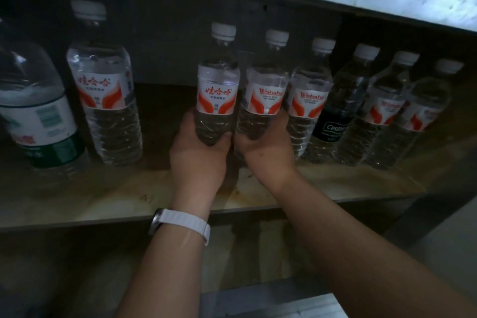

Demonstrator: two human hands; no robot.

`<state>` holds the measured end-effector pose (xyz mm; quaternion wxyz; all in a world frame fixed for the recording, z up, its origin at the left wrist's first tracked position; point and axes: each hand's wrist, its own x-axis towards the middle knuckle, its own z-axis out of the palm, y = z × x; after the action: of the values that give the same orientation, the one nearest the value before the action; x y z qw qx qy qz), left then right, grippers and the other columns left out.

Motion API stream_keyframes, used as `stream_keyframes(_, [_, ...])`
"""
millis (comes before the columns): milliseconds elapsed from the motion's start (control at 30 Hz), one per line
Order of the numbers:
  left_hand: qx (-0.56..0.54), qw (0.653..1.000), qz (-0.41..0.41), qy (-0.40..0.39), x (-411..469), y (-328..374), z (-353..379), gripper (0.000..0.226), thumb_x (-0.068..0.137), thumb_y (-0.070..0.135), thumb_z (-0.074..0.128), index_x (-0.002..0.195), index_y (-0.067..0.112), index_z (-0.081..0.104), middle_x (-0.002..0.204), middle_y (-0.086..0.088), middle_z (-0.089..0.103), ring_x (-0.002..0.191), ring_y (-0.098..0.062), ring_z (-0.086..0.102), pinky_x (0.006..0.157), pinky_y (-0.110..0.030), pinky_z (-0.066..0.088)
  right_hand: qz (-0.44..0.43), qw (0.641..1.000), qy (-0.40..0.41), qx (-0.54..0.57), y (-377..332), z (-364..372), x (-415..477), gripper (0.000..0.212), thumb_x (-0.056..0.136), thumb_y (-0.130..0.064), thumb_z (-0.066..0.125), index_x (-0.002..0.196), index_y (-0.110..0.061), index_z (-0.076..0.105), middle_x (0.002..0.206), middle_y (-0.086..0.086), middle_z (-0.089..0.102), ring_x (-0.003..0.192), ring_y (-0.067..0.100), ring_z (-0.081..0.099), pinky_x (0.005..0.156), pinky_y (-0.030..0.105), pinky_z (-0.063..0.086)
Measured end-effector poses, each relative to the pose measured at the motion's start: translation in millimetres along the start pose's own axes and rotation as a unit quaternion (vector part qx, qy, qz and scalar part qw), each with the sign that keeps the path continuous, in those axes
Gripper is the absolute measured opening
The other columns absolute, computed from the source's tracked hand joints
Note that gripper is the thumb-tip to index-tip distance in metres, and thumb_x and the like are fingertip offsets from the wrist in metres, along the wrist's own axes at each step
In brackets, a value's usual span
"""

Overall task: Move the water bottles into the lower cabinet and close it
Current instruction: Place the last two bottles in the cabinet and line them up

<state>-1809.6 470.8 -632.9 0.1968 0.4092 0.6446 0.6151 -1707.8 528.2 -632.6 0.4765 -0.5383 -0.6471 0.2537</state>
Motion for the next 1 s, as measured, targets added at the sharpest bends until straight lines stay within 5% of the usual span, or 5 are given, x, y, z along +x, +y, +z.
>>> stream_keyframes(233, [0.028,1.0,-0.004,-0.01,-2,2,1,0.06,0.088,0.032,0.072,0.139,0.037,0.042,0.131,0.009,0.058,0.121,-0.014,0.055,0.091,-0.029,0.041,-0.008,0.998,-0.042,0.041,2,-12,-9,0.077,0.076,-0.031,0.08,0.14,-0.032,0.037,0.127,-0.012,0.059,0.119,0.008,0.057,0.1,0.039,0.05])
stream_keyframes(400, [0.074,0.997,-0.01,-0.005,-5,3,-6,0.055,0.09,0.038,0.068,0.139,0.036,0.042,0.13,0.007,0.058,0.118,-0.019,0.058,0.087,-0.032,0.043,-0.001,0.996,-0.071,0.055,-1,-26,-16,0.067,0.082,-0.024,0.077,0.137,-0.037,0.041,0.124,-0.019,0.059,0.117,0.004,0.056,0.101,0.037,0.049])
stream_keyframes(667, [0.04,0.999,-0.034,0.01,-15,2,-6,0.052,0.091,0.032,0.068,0.138,0.034,0.046,0.13,0.005,0.059,0.115,-0.016,0.057,0.088,-0.034,0.046,0.025,0.999,-0.004,0.042,-8,-16,-21,0.069,0.084,-0.034,0.076,0.14,-0.033,0.036,0.131,-0.011,0.058,0.121,0.014,0.057,0.099,0.041,0.05])
stream_keyframes(1000, [0.076,0.996,-0.032,0.029,-12,-1,-1,0.052,0.091,0.032,0.068,0.138,0.031,0.046,0.134,0.001,0.056,0.122,-0.023,0.055,0.087,-0.034,0.043,0.011,1.0,0.01,-0.018,-8,-20,-28,0.04,0.088,-0.036,0.069,0.124,-0.036,0.049,0.119,-0.014,0.061,0.111,0.012,0.059,0.088,0.029,0.045])
